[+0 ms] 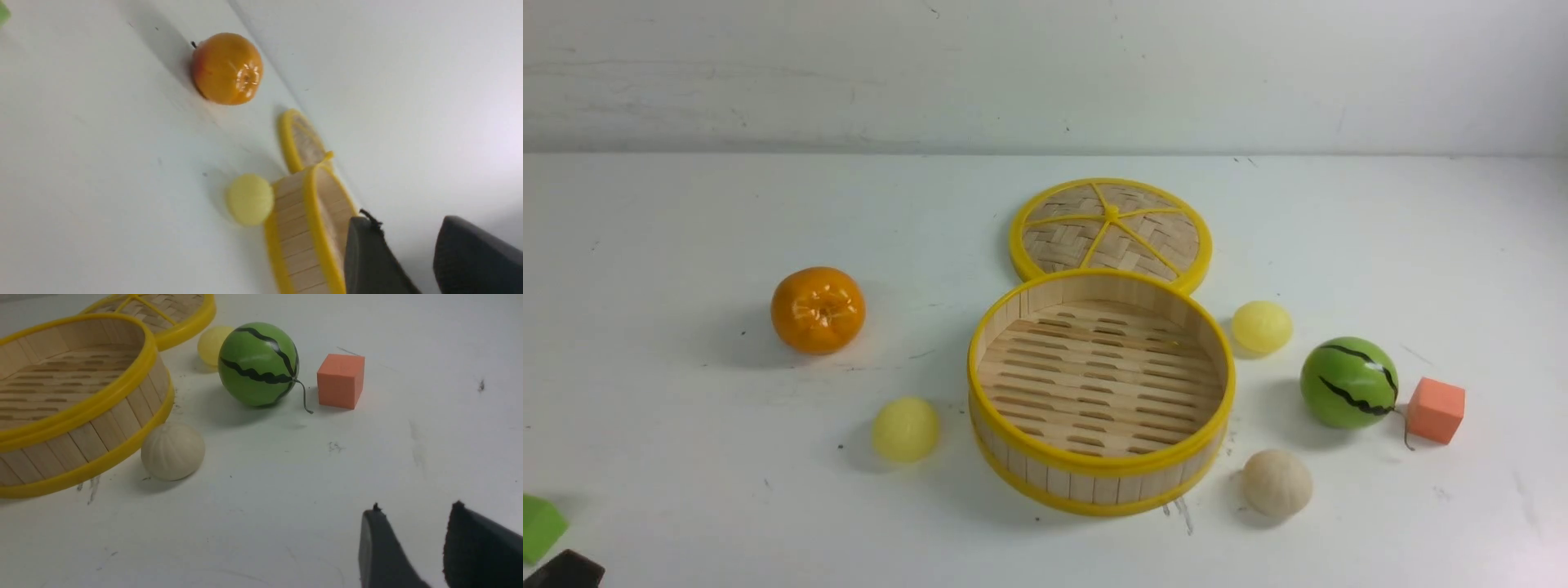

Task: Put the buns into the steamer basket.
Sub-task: Use the left arm to grab a steamed stuffed bun, then use the left arm to put the steamed stuffed bun into the steamer

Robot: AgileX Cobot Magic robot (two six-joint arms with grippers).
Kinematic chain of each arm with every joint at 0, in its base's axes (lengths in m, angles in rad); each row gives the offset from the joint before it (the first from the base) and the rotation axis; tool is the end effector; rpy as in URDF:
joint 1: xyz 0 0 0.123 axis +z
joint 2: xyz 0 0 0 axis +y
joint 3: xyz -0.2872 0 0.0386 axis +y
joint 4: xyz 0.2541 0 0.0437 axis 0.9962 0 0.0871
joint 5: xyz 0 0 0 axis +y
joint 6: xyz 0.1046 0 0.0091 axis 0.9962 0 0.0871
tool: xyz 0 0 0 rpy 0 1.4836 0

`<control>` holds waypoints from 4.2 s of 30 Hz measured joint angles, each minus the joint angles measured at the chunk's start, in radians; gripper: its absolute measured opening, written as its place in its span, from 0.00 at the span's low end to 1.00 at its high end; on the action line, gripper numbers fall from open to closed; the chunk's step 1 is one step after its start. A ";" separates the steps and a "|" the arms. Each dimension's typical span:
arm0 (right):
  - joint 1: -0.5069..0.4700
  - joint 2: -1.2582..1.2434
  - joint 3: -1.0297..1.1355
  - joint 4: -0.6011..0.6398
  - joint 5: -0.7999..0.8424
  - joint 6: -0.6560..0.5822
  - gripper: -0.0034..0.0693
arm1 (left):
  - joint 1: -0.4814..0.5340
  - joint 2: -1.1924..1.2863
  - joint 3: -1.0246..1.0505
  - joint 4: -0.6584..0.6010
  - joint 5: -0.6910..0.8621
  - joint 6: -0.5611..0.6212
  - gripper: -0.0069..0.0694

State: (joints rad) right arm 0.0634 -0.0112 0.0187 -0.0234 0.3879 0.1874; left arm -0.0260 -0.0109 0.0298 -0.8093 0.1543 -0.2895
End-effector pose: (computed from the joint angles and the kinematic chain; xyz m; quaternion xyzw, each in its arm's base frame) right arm 0.0668 0.0033 0.1683 0.0439 0.8060 0.0639 0.5868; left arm 0.0712 -0.0136 0.1933 -0.3326 0.6392 -0.4014 0.5654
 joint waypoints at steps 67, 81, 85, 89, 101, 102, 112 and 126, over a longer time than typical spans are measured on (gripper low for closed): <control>0.000 0.000 0.000 0.000 0.000 -0.001 0.38 | -0.349 1.940 -1.426 0.756 0.702 0.183 0.44; 0.000 0.000 0.000 0.000 0.000 0.000 0.38 | -0.349 1.942 -1.426 0.763 0.740 0.183 0.38; 0.000 0.000 0.000 0.000 0.000 0.000 0.38 | -0.349 1.908 -1.430 0.758 0.748 0.183 0.39; 0.000 0.000 0.000 0.000 0.000 0.000 0.38 | -0.349 1.905 -1.435 0.757 0.723 0.183 0.39; 0.000 0.000 0.000 0.000 0.000 0.000 0.38 | -0.349 1.980 -1.436 0.809 0.643 0.183 0.40; 0.000 0.000 0.000 0.000 0.000 0.000 0.38 | -0.349 1.981 -1.436 0.809 0.642 0.183 0.40; 0.000 0.000 0.000 0.000 0.000 -0.001 0.38 | -0.349 1.983 -1.442 0.817 0.637 0.184 0.09; 0.000 0.000 0.000 0.000 0.000 -0.001 0.38 | -0.494 1.903 -1.700 0.769 0.764 0.252 0.07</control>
State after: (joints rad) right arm 0.0634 -0.0112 0.0187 -0.0234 0.3879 0.1866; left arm -0.5195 1.8917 -1.6704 -0.0404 0.9185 -0.0378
